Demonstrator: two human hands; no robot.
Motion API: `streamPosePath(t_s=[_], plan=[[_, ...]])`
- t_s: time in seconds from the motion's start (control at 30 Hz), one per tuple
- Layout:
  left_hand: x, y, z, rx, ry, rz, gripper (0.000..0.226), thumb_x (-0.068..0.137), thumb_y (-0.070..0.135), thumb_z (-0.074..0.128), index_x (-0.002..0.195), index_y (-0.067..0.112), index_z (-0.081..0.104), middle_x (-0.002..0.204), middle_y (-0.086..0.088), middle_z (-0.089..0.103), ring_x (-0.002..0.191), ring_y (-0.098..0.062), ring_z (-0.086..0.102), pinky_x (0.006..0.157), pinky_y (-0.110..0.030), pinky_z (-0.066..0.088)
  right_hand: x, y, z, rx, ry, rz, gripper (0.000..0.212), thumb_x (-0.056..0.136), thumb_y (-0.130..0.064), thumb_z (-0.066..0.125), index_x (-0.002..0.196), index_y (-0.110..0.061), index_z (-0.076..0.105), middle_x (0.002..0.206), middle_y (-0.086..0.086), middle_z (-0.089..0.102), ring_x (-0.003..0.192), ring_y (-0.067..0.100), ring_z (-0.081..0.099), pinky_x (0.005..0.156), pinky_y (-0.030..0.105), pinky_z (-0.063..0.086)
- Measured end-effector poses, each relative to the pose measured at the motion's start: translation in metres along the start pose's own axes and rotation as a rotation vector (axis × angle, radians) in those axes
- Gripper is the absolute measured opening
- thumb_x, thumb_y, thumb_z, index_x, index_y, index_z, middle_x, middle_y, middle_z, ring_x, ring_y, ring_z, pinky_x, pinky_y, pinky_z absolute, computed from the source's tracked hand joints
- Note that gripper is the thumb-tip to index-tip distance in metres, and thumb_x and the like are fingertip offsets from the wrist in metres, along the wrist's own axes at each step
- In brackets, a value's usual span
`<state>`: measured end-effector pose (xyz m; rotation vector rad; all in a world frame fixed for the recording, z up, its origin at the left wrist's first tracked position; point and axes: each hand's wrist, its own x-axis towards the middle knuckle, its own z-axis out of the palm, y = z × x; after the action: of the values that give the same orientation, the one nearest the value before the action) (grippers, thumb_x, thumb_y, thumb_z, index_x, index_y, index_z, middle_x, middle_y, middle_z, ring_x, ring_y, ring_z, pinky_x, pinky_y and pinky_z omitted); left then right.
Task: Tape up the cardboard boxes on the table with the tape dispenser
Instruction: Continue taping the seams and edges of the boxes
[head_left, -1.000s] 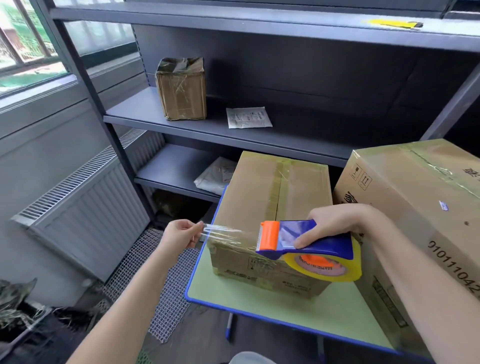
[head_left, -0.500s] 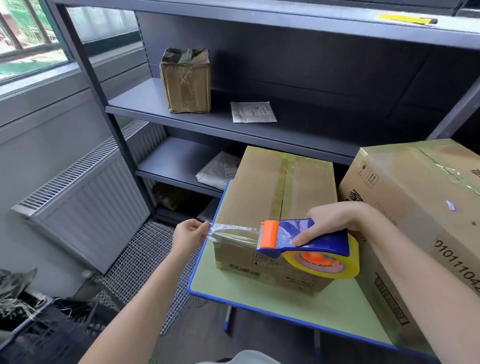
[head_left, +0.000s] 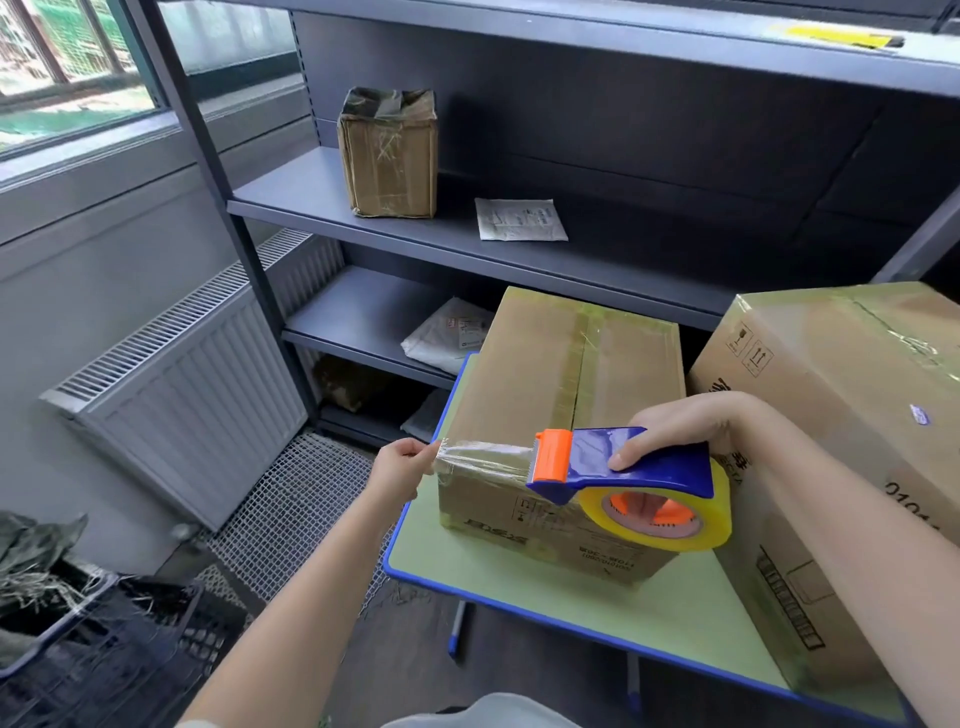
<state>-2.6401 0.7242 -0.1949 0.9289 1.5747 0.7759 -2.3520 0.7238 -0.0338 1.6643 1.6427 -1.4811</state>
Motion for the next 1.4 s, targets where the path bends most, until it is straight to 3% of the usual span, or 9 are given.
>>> streamPosePath(t_s=[0.13, 0.3, 0.43, 0.7, 0.8, 1.0, 1.07, 1.13, 1.4], plan=[[-0.003, -0.001, -0.002, 0.078, 0.004, -0.1, 0.047, 0.085, 0.046, 0.063, 0.063, 0.014, 0.038, 0.057, -0.002, 0.022, 0.05, -0.017, 0.019, 0.047, -0.026, 0.022, 0.0, 0.001, -0.001, 0.013, -0.037, 0.002, 0.054, 0.061, -0.053, 0.07, 0.098, -0.014, 0.06, 0.084, -0.002, 0.072, 0.071, 0.01, 0.068, 0.061, 0.021, 0.052], [-0.019, 0.01, 0.014, 0.156, 0.21, 0.157, 0.031, 0.093, 0.029, 0.056, 0.074, 0.007, 0.063, 0.057, 0.002, 0.05, 0.056, -0.014, 0.042, 0.047, -0.024, 0.03, 0.001, 0.001, 0.0, 0.032, -0.032, 0.001, 0.061, 0.055, -0.055, 0.073, 0.098, -0.014, 0.06, 0.086, -0.001, 0.072, 0.073, 0.012, 0.069, 0.062, 0.022, 0.054], [-0.036, 0.018, 0.029, 0.247, 0.292, 0.251, 0.045, 0.094, 0.035, 0.049, 0.056, 0.011, 0.056, 0.047, 0.002, 0.051, 0.051, -0.016, 0.04, 0.048, -0.025, 0.026, 0.002, 0.002, 0.002, 0.068, 0.019, 0.019, 0.042, 0.071, -0.044, 0.075, 0.096, -0.013, 0.061, 0.084, 0.0, 0.071, 0.071, 0.012, 0.068, 0.061, 0.021, 0.054], [-0.027, 0.024, 0.027, 0.282, 0.322, 0.233, 0.022, 0.092, 0.022, 0.058, 0.09, 0.008, 0.075, 0.074, -0.01, 0.069, 0.068, -0.017, 0.055, 0.057, -0.025, 0.039, 0.002, -0.007, 0.007, 0.112, 0.067, 0.003, 0.035, 0.077, -0.044, 0.064, 0.095, -0.014, 0.06, 0.084, 0.0, 0.07, 0.07, 0.012, 0.066, 0.059, 0.019, 0.053], [-0.017, 0.03, 0.014, 0.312, 0.324, 0.255, 0.023, 0.091, 0.02, 0.059, 0.076, 0.011, 0.073, 0.07, -0.011, 0.063, 0.073, -0.023, 0.057, 0.069, -0.032, 0.046, 0.008, -0.019, 0.012, 0.163, 0.092, -0.021, 0.031, 0.083, -0.043, 0.063, 0.091, -0.014, 0.06, 0.081, 0.001, 0.069, 0.066, 0.011, 0.064, 0.055, 0.018, 0.051], [-0.018, 0.026, 0.026, 0.52, 0.375, 0.31, 0.024, 0.095, 0.021, 0.046, 0.074, 0.009, 0.048, 0.072, -0.009, 0.056, 0.071, -0.031, 0.054, 0.06, -0.036, 0.041, 0.017, -0.035, 0.013, 0.12, 0.086, -0.003, 0.03, 0.084, -0.045, 0.064, 0.086, -0.015, 0.062, 0.075, -0.002, 0.069, 0.061, 0.009, 0.065, 0.054, 0.018, 0.051], [-0.02, 0.017, 0.034, 0.657, 0.35, 0.438, 0.027, 0.097, 0.025, 0.042, 0.096, 0.002, 0.055, 0.105, -0.019, 0.061, 0.098, -0.037, 0.057, 0.083, -0.042, 0.046, 0.018, -0.034, 0.011, 0.125, 0.08, 0.005, 0.03, 0.084, -0.045, 0.063, 0.088, -0.015, 0.061, 0.075, -0.002, 0.07, 0.063, 0.01, 0.065, 0.055, 0.018, 0.052], [-0.021, 0.002, 0.038, 0.803, 0.309, 0.663, 0.045, 0.096, 0.023, 0.03, 0.115, -0.006, 0.058, 0.128, -0.022, 0.055, 0.125, -0.039, 0.047, 0.108, -0.048, 0.03, 0.019, -0.032, 0.009, 0.155, 0.074, 0.013, 0.03, 0.083, -0.045, 0.064, 0.09, -0.015, 0.061, 0.077, -0.001, 0.07, 0.065, 0.011, 0.066, 0.056, 0.019, 0.052], [-0.033, -0.015, 0.038, 1.021, 0.16, 1.022, 0.058, 0.081, 0.032, 0.042, 0.125, -0.004, 0.057, 0.132, -0.017, 0.055, 0.126, -0.03, 0.049, 0.112, -0.032, 0.021, 0.024, -0.033, 0.007, 0.183, 0.063, 0.015, 0.031, 0.081, -0.045, 0.065, 0.088, -0.014, 0.063, 0.07, -0.002, 0.071, 0.058, 0.011, 0.066, 0.057, 0.021, 0.052]])
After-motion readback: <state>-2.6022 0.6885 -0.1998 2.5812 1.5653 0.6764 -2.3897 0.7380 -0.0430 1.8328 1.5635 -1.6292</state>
